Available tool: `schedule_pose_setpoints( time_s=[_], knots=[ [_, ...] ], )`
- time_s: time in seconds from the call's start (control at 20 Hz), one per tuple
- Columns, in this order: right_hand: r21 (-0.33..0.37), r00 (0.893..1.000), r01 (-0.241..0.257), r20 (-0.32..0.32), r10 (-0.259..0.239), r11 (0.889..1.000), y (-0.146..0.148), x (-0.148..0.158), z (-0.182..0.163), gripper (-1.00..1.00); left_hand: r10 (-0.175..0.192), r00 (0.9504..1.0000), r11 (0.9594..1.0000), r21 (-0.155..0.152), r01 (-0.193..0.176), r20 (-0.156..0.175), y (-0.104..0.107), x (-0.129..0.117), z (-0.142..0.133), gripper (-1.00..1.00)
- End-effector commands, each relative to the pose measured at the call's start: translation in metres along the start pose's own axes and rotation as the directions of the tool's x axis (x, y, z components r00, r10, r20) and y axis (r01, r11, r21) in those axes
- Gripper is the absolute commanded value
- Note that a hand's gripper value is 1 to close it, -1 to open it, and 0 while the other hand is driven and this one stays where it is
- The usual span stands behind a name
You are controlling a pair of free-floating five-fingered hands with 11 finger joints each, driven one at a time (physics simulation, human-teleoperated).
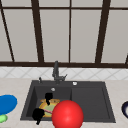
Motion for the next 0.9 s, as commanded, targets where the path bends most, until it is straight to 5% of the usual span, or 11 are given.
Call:
schedule_pose_setpoints(
  time_s=[0.0, 0.5, 0.8, 0.85],
  knots=[
    [-0.048, 1.000, -0.019, -0.006, 0.019, 0.999, 0.028, 0.000, -0.013, 1.00, 0.000, 1.0000, 1.0000, 0.000, 0.000, 0.000, 0.000, 0.000, 0.000, 0.00],
    [-0.022, 1.000, -0.009, -0.015, 0.008, 1.000, 0.093, 0.001, -0.078, 1.00, 0.000, 1.0000, 1.0000, 0.000, 0.000, 0.000, 0.000, 0.000, 0.000, 0.00],
    [0.097, 1.000, 0.002, 0.004, -0.002, 0.995, 0.075, -0.001, -0.075, 1.00, 0.000, 1.0000, 1.0000, 0.000, 0.000, 0.000, 0.000, 0.000, 0.000, 0.00],
    [0.107, 1.000, 0.000, 0.003, -0.001, 0.994, 0.071, 0.001, -0.077, -1.00, 0.000, 1.0000, 1.0000, 0.000, 0.000, 0.000, 0.000, 0.000, 0.000, 0.00]
  ],
)
